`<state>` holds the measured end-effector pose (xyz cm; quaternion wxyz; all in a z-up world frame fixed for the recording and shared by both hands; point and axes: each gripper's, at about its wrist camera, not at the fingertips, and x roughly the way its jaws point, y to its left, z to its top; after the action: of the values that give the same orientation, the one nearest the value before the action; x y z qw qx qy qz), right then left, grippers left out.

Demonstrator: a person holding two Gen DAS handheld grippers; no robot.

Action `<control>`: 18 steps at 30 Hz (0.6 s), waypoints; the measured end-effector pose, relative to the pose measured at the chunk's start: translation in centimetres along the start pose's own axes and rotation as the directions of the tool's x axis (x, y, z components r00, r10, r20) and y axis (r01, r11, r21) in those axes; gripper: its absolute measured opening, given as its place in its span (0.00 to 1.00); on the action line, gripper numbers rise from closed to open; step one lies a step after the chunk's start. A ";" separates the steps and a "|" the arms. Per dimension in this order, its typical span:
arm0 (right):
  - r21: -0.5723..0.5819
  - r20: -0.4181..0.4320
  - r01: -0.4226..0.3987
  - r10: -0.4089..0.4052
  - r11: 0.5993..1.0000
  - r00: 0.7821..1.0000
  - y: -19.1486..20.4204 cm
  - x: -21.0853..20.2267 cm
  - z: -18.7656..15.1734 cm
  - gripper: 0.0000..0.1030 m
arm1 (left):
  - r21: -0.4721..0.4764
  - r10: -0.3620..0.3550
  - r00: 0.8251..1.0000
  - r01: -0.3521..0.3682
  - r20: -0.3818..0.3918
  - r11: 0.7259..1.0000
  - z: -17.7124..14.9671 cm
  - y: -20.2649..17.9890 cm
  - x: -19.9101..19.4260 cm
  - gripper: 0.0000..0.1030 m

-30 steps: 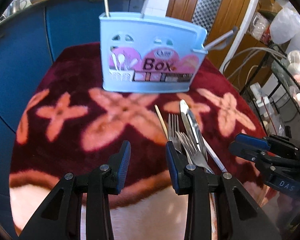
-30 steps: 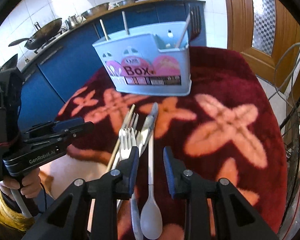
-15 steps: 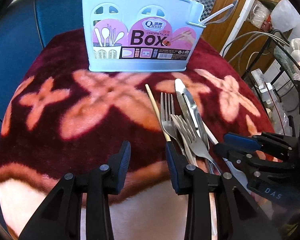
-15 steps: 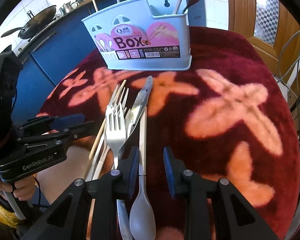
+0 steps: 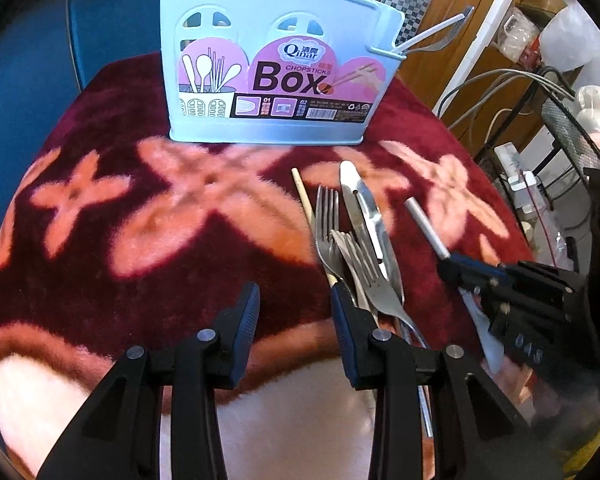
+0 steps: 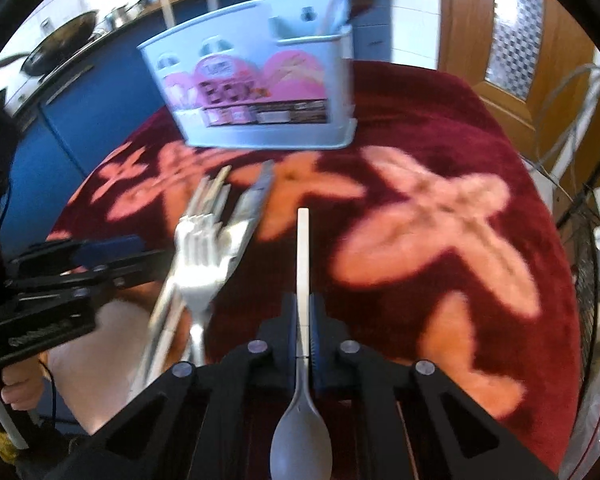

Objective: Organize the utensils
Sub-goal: 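Grasp a silver spoon with the right tool while the left tool grasps a wooden chopstick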

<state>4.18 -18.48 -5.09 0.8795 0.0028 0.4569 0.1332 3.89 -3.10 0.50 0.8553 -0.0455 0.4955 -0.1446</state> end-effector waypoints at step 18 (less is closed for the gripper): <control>0.062 0.013 -0.030 0.030 0.998 0.999 -2.0 -0.3 -0.2 0.08 | 0.041 0.029 1.000 -0.029 -0.005 0.999 0.5 -1.7 1.8 0.38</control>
<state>4.28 -20.50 -5.19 0.8795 0.0378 0.4556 0.1320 4.84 -5.28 -0.41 0.8566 -0.0205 0.4956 -0.1425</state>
